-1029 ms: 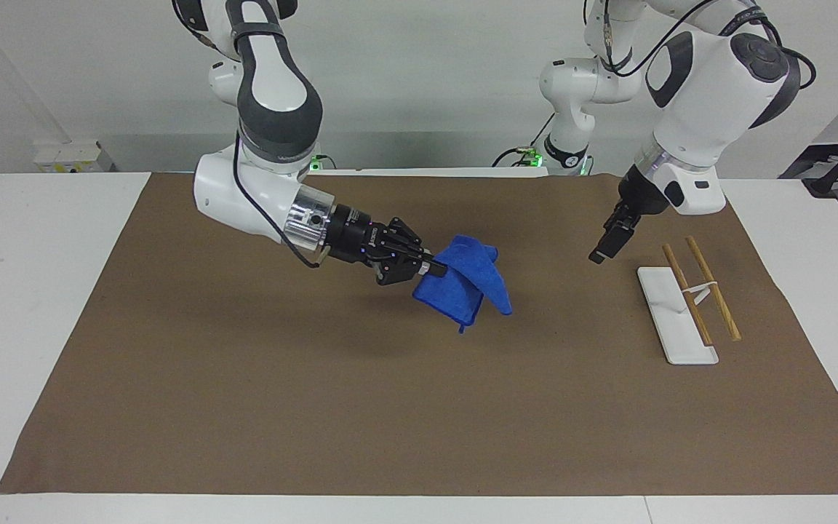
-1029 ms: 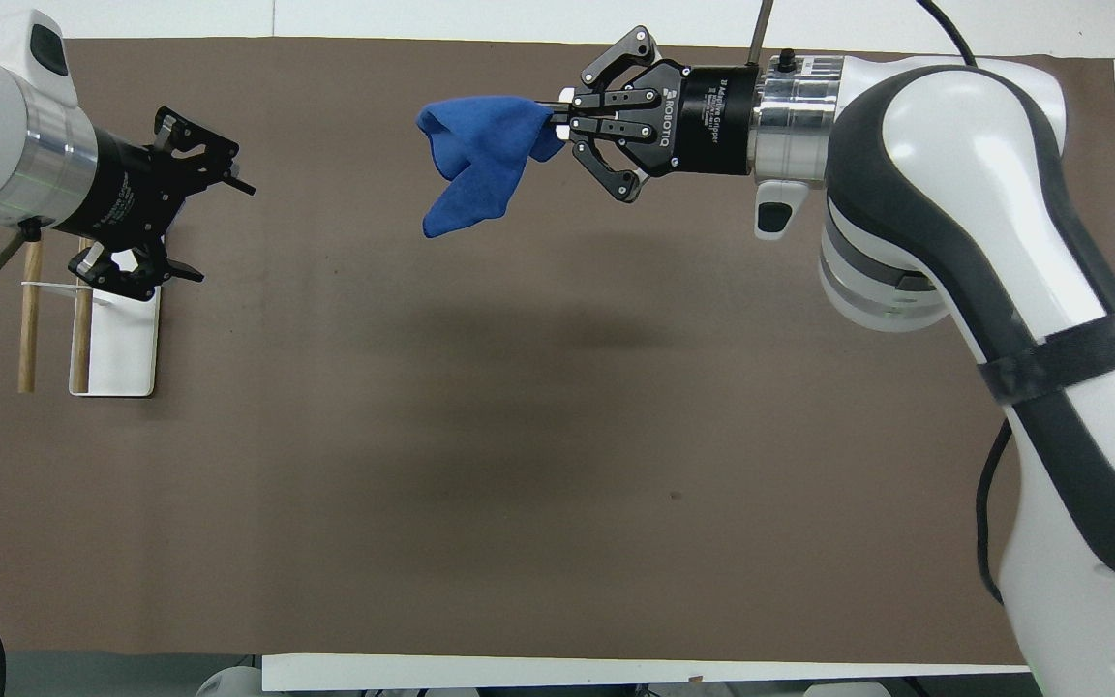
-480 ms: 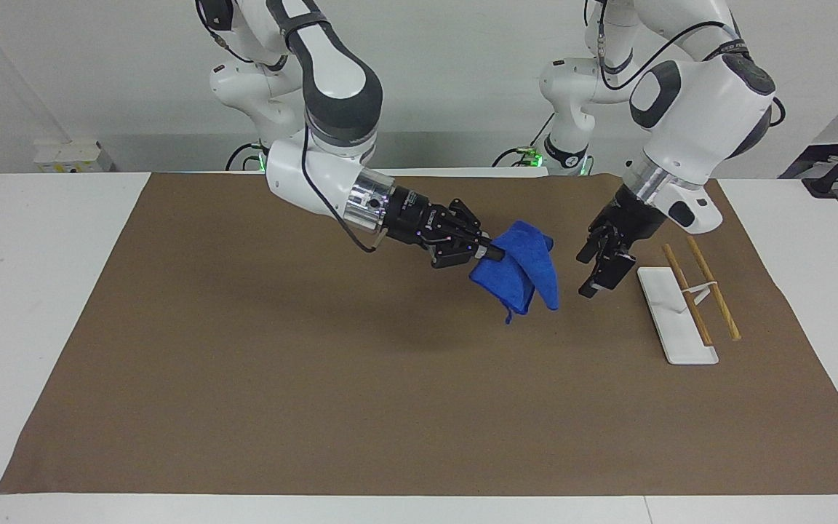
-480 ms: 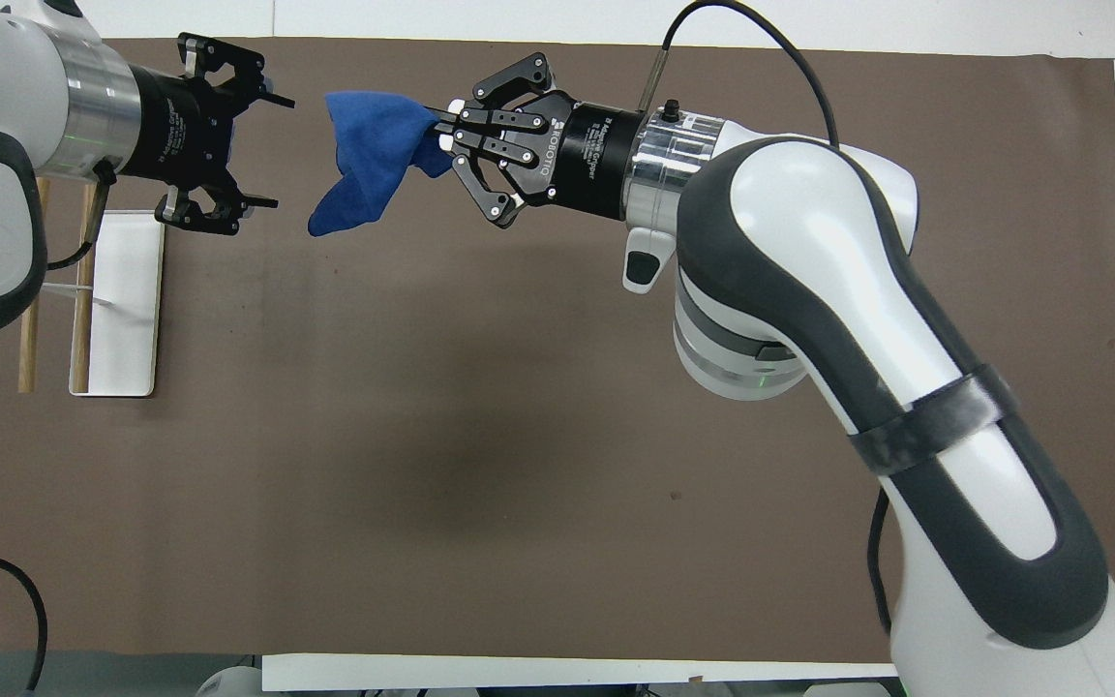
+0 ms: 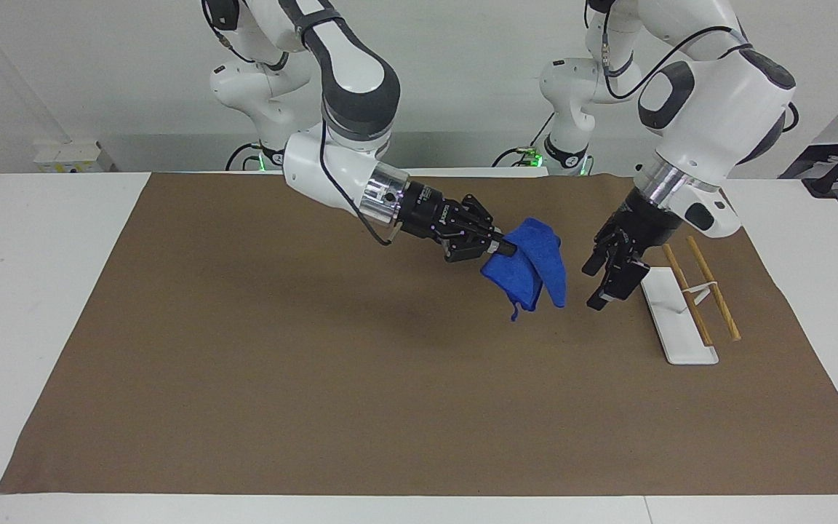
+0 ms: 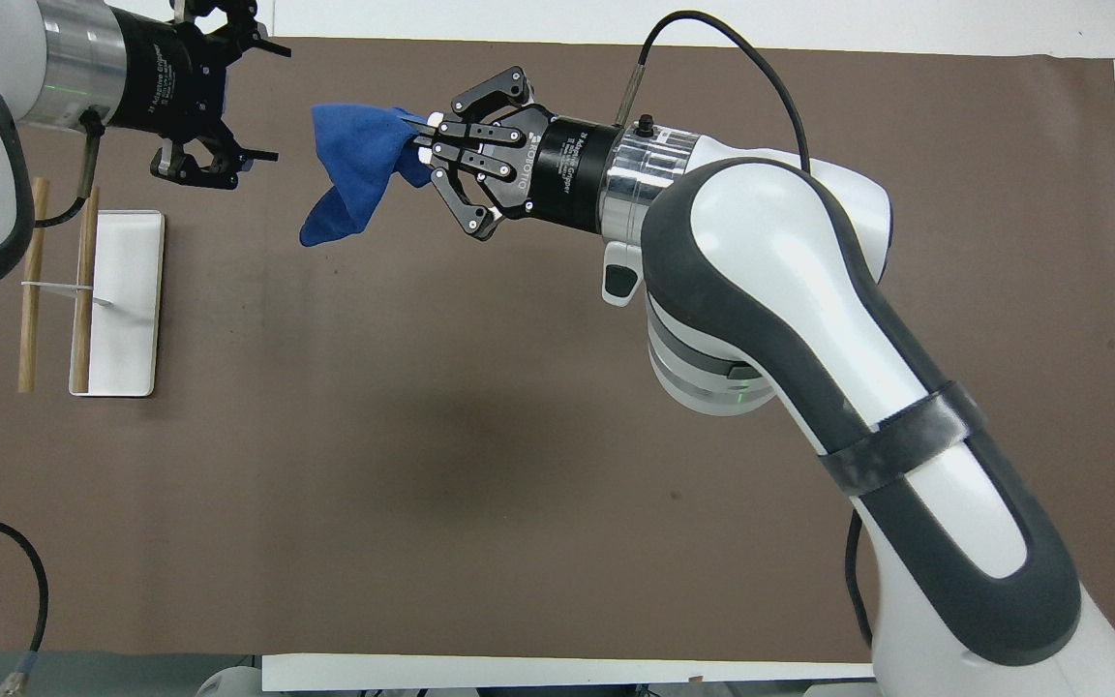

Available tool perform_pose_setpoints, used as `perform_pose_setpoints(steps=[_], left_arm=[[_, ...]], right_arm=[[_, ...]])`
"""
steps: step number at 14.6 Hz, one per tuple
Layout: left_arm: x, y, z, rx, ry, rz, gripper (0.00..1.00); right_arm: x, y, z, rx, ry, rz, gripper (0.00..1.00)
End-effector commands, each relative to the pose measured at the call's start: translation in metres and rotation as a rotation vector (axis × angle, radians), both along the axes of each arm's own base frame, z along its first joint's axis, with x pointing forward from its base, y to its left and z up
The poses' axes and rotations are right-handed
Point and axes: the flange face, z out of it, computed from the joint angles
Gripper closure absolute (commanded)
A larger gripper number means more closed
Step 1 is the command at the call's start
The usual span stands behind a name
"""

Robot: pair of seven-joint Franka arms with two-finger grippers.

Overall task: Right arm passes towel to left arm to hang
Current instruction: 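Close the left gripper on the towel beside the right gripper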

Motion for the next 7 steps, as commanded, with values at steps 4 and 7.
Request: perform_pose_setpoints(steps=[4, 7], left_arm=[[-0.004, -0.050, -0.002, -0.040, -0.014, 0.005, 0.13], [-0.004, -0.050, -0.003, -0.035, -0.018, 0.003, 0.19]], right_arm=[[-0.003, 0.000, 0.002, 0.015, 0.012, -0.022, 1.00], [-0.003, 0.000, 0.002, 0.012, 0.008, -0.023, 1.00]])
